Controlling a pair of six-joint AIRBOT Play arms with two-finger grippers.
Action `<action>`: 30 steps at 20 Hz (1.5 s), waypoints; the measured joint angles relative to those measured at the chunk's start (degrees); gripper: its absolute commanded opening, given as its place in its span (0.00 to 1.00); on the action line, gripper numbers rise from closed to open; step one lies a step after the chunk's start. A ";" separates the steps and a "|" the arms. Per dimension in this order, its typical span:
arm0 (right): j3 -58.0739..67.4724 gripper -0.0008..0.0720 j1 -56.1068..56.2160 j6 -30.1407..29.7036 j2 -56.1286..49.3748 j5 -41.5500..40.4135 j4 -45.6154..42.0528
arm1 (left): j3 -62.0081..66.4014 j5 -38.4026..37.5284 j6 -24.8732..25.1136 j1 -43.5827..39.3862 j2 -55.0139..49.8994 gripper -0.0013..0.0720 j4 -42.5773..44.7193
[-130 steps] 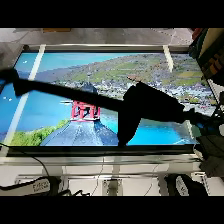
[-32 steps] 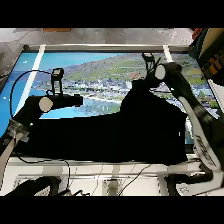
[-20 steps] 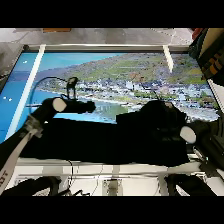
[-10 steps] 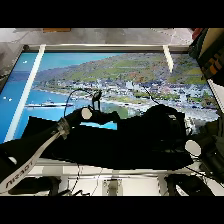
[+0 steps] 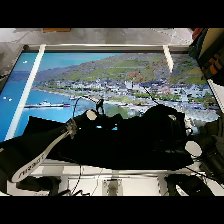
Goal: Fold the clothes and pants, and hang the long-sleeved shirts on hangers.
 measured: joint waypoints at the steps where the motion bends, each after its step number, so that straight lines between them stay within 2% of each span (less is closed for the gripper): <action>1: -0.02 0.04 0.00 0.00 0.00 0.00 0.02 | 0.00 0.55 0.00 -0.07 -0.59 0.65 -1.90; 3: 0.00 0.04 0.00 0.00 0.00 0.00 0.02 | 0.26 1.79 0.00 -0.22 -1.64 0.65 -4.72; 4: 0.00 0.04 0.00 0.00 0.00 0.00 0.02 | 0.61 2.51 0.00 -0.31 -2.19 0.57 -5.66; 6: 0.00 0.04 0.00 0.00 0.00 0.00 0.00 | 1.84 3.19 0.02 -0.66 -3.58 0.32 -6.88; 7: 0.00 0.04 0.00 0.00 0.00 0.00 0.02 | 2.71 3.56 0.02 -0.83 -4.39 0.09 -7.34; 8: 0.00 0.04 0.00 0.00 0.00 -0.02 0.02 | 3.65 3.78 0.02 -0.96 -5.22 0.03 -7.56; 11: 0.00 0.04 0.00 0.00 0.00 -0.02 0.02 | 6.47 4.61 2.03 -1.05 -6.86 0.03 -8.11; 17: 0.00 0.04 0.00 0.00 0.00 -1.64 0.07 | 14.60 1.92 16.59 2.67 -6.23 0.03 -7.85; 19: 0.00 0.04 0.00 0.00 0.00 -3.74 0.22 | 17.94 -0.46 23.10 4.59 -4.55 0.03 -5.62; 24: 0.04 0.06 0.00 0.00 0.00 -15.39 2.82 | 23.17 -4.48 46.45 8.66 3.96 0.03 4.02; 25: 0.04 0.23 0.00 0.00 0.00 -18.53 3.28 | 23.54 -4.63 51.63 9.16 6.05 0.03 6.21; 26: -0.02 0.59 0.00 0.02 0.00 -20.00 3.19 | 23.91 -3.61 57.31 9.60 8.33 0.03 8.61; 27: -0.07 0.89 0.00 0.02 -0.07 -23.54 3.37 | 24.11 -3.61 62.03 9.94 10.43 0.03 10.99; 28: 0.04 0.97 0.00 0.02 0.02 -27.28 3.87 | 24.22 -4.26 66.42 10.05 12.28 0.03 13.55; 30: -0.02 0.96 0.00 0.02 -0.02 -31.06 4.04 | 24.41 -5.05 72.08 10.47 15.39 0.03 19.26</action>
